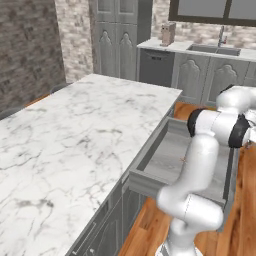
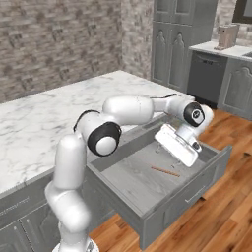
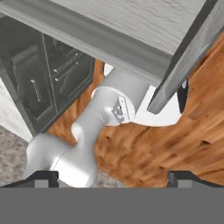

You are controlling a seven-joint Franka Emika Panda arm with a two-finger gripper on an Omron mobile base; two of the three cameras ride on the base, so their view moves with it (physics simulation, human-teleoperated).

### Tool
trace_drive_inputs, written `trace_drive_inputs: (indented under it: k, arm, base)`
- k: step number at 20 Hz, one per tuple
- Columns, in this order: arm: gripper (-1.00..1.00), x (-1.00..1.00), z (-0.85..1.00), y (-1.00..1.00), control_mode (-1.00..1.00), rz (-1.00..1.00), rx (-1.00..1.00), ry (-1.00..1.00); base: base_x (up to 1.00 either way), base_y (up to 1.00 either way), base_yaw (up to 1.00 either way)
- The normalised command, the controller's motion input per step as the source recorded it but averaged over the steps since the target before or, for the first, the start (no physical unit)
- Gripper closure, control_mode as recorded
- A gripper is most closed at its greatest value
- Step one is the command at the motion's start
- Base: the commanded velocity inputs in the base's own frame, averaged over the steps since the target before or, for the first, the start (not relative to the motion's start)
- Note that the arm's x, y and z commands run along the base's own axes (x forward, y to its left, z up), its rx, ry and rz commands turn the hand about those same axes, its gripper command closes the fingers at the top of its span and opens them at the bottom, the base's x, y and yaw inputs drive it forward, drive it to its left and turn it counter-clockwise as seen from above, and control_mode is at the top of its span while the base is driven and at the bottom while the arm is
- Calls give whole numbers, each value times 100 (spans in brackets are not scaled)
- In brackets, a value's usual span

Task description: Take a straw from the drawer in front and place it inside the glass cup on the dining counter.

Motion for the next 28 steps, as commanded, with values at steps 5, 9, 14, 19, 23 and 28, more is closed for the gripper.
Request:
trace_drive_inputs:
  k: [5,9,14,19,23,28]
  arm:
    - [-100,29,-9,69,-100,-9,-27,2]
    - [-100,64,-24,0,-100,-15,-13,14]
    - [-100,66,-61,-5,-100,-17,-4,19]
    - [-100,77,-73,0,-100,-31,-11,10]
    - [-100,54,-54,-3,-100,-36,-20,0]
    - [-100,30,-62,-8,-100,-42,-36,0]
  base:
    - [0,0,0]
    - [0,0,0]
    - [0,0,0]
    - [0,0,0]
    - [0,0,0]
    - [0,0,0]
